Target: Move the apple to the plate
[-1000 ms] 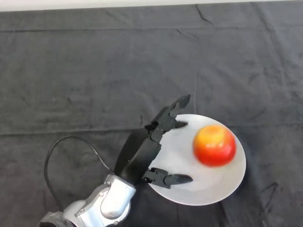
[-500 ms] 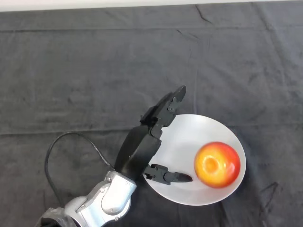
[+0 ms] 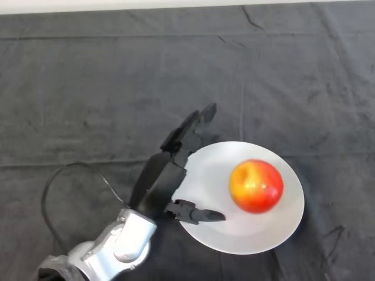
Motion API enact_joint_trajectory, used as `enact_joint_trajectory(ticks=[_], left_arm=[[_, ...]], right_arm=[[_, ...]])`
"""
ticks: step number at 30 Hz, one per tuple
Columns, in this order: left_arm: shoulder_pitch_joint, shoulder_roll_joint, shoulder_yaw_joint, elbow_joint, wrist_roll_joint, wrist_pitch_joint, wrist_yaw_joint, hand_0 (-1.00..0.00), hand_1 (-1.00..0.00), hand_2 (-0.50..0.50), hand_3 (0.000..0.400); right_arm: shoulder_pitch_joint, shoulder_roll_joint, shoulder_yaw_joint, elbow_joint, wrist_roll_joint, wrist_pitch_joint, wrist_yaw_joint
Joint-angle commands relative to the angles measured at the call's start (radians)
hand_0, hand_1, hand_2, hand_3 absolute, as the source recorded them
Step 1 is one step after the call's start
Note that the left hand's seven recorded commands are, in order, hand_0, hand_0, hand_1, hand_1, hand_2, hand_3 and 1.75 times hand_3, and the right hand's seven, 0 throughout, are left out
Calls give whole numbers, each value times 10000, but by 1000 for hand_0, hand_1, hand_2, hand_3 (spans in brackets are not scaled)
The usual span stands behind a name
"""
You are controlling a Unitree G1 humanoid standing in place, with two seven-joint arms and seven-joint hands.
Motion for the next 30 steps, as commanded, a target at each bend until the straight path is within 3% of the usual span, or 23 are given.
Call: enact_joint_trajectory(ticks=[1,20,30], left_arm=[[-33,573,312,163,-187,-138,-68,0,0,0,0],[317,1420,1593,373,-695,-685,-321,0,0,0,0],[490,2018,2431,1139,-1214,-1381,-666,0,0,0,0]], right_arm=[[-67,-217,-75,-114,10,-110,-84],[-67,-216,-75,-115,10,-112,-85],[-67,-217,-75,-115,10,-112,-85]])
